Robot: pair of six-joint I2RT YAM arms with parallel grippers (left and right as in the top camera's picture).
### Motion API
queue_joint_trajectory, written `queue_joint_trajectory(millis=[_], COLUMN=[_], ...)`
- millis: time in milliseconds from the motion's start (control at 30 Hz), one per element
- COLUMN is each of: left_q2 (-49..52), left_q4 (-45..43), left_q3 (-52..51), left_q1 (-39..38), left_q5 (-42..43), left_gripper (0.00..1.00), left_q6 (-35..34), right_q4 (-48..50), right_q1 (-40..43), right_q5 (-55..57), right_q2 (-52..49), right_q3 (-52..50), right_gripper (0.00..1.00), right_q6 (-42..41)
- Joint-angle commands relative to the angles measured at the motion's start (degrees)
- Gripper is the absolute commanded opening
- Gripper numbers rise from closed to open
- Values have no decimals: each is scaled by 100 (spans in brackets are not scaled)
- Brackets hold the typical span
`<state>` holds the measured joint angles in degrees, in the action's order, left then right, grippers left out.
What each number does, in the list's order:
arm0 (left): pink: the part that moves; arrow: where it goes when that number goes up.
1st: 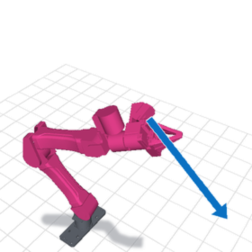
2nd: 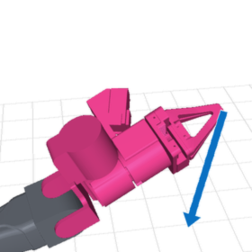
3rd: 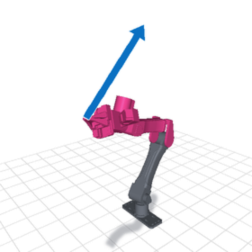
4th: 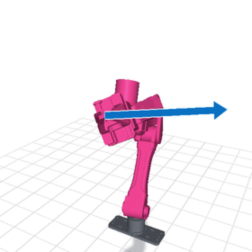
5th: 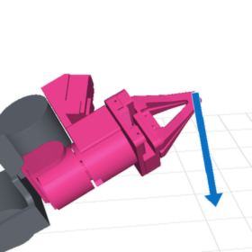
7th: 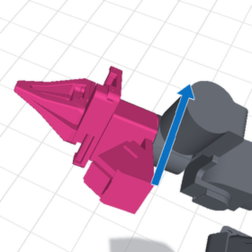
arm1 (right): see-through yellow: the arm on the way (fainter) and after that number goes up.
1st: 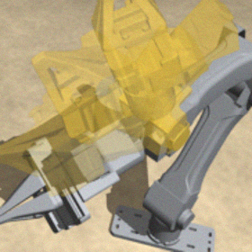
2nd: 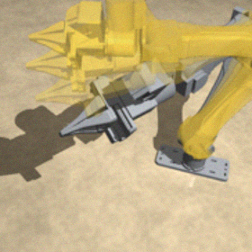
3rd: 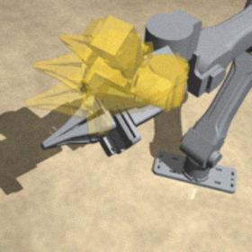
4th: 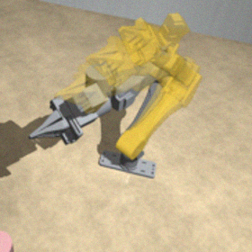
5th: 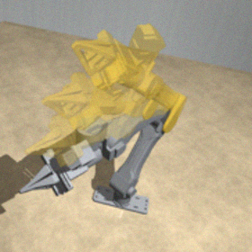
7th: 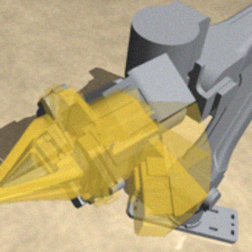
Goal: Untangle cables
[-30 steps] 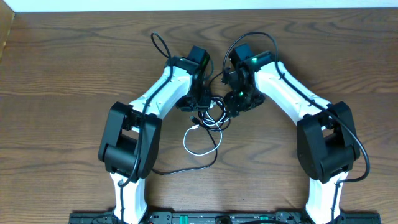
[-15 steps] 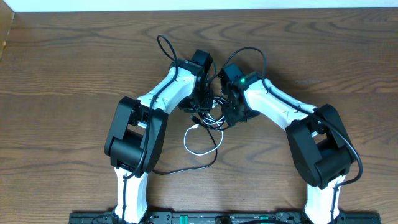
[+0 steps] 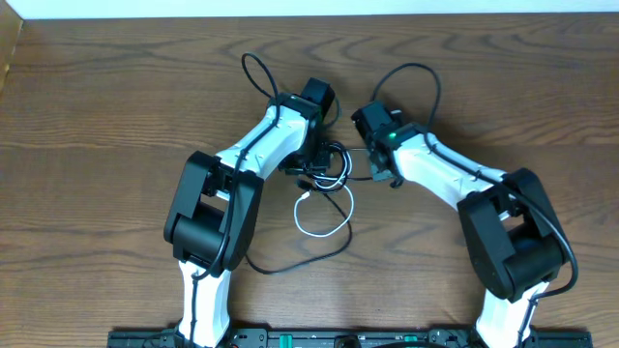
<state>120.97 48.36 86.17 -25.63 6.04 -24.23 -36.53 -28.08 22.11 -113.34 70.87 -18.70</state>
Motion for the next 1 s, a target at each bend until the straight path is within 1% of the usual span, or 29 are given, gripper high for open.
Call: queue_joint_trajectory(millis=[0, 233, 367, 467, 533, 567, 633, 767, 800, 833, 867, 900, 967], left_q2=[55, 55, 55, 48, 15, -13, -90, -385, -479, -601, -745, -817, -953], left_q4=[133, 133, 131, 129, 133, 144, 212, 258, 256, 258, 262, 269, 326], left_q3=[-57, -57, -57, -46, 9, 42, 138, 201, 201, 201, 201, 201, 201], left_q1=[74, 74, 74, 76, 85, 85, 85, 87, 94, 96, 96, 98, 118], left_q5=[-699, -697, -691, -654, -654, -651, -649, -544, -498, -503, -503, -503, -503], left_gripper=[37, 37, 37, 37, 37, 37, 37, 38, 39, 40, 43, 44, 47], left_q6=[-203, -203, -201, -197, -57, -20, -2, -4, -9, -35, -59, -94, -236], right_q4=[-160, -184, -245, -216, -179, -190, -282, -518, -557, -564, -555, -549, -496], right_q1=[446, 1193, 1486, 1541, 1537, 1534, 1534, 1534, 1534, 1532, 1528, 1523, 1521], right_q5=[546, 525, -20, -520, -603, -603, -741, -1239, -1408, -1764, -2398, -2929, -3893], right_q2=[-400, -400, -400, -400, -387, -380, -310, -48, 28, 125, 234, 293, 348], right_q3=[-428, -492, -494, -494, -472, -442, -337, -22, 74, 195, 334, 433, 586], right_gripper=[62, 62, 63, 62, 53, 52, 51, 55, 56, 58, 61, 62, 67], right_q6=[-103, -103, -79, 55, 168, 203, 367, 623, 713, 975, 1460, 1834, 2361])
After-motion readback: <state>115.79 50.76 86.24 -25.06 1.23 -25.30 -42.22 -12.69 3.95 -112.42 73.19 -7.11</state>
